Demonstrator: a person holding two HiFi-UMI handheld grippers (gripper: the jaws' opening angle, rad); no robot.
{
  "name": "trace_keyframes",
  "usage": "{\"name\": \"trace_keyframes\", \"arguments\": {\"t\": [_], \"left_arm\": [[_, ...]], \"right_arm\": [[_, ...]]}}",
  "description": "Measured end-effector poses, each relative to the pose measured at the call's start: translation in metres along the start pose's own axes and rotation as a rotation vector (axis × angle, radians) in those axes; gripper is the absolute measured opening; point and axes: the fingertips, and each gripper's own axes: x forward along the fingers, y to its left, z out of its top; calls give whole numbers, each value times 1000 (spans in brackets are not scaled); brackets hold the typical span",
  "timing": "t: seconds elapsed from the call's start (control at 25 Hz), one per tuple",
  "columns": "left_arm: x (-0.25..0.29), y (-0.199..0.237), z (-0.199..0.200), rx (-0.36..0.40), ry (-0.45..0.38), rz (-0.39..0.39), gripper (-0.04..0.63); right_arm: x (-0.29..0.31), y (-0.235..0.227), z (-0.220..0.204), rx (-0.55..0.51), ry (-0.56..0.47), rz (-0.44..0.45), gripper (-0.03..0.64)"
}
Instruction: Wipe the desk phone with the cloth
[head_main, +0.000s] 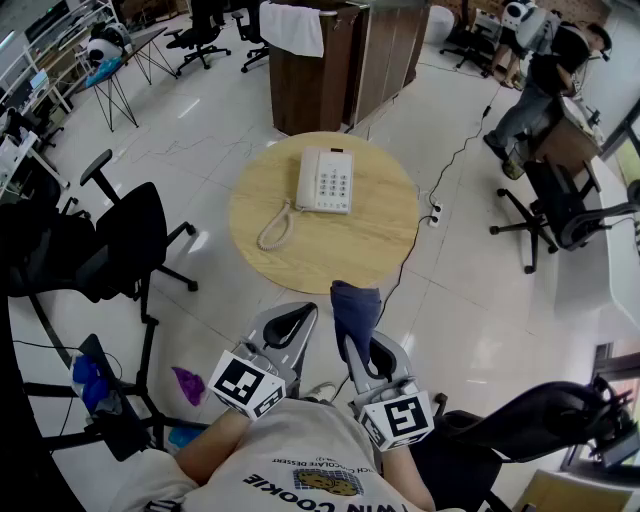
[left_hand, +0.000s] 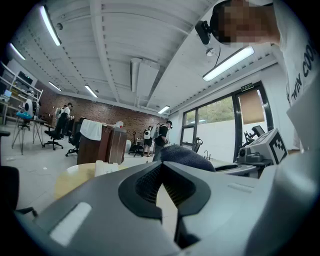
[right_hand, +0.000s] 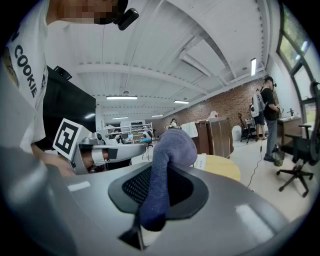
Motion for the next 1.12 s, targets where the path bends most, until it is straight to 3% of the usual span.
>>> {"name": "trace_keyframes", "arguments": {"t": [0.48,0.84,1.12], "left_arm": [[42,49,8,-19,2,19,-9],[71,109,8,-40,-1,40,-9],[96,146,13,-58,2,15,-9]], "right_arm": [[52,-26,9,-13,30,9,67],[114,-44,16,-19,61,20,67],[157,-58,25,-15,83,-3,67]]}}
